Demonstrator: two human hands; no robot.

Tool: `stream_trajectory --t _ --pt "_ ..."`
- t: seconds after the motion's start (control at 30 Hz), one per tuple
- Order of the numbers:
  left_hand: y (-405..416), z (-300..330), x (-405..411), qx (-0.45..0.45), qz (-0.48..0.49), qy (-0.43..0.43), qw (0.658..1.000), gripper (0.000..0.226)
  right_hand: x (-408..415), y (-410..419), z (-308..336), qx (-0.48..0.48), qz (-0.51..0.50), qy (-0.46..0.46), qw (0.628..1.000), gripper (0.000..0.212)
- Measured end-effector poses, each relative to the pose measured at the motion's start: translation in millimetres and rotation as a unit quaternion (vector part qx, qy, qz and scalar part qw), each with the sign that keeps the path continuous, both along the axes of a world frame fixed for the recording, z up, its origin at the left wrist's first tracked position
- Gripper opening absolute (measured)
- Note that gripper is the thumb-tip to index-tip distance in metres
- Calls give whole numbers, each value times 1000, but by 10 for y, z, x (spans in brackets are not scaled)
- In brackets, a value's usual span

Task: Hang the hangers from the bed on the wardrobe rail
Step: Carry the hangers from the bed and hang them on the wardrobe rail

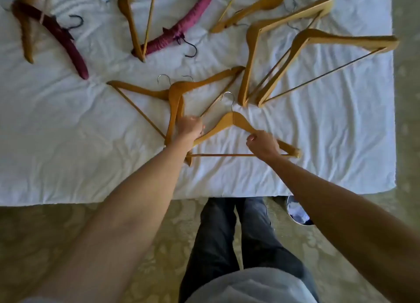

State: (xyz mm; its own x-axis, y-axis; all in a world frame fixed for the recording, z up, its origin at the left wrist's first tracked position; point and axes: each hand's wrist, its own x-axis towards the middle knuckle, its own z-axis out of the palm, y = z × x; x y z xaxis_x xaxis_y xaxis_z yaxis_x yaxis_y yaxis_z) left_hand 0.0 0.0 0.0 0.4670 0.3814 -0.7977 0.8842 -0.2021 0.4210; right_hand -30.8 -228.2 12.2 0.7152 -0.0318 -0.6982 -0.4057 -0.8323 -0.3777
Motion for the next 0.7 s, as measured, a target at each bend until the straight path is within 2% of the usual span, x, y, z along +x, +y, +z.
stream_trajectory --t 0.1,0.2,0.27,0.37,0.47,0.53,0.7 --pt "-106 -180 468 26 -7 -38 999 32 258 -68 -213 -43 -14 -48 998 25" --pt "-347 -349 931 26 40 -51 998 33 356 -169 -475 -59 44 -22 997 41" --pt "-454 -490 1101 0 113 -46 993 32 268 -256 -636 -68 84 -2 994 46" --pt "-483 -734 1366 -90 288 -24 953 40 166 -370 -841 -67 74 -35 994 36" --pt "-403 -859 1556 -140 409 -23 901 50 177 -384 -884 -59 59 -27 996 33" --pt "-387 -869 1620 -148 437 -14 887 48 192 -406 -870 -46 50 -14 998 33" --pt "-388 -449 1387 -168 430 -13 887 33 99 -459 -611 -33 63 15 997 22"
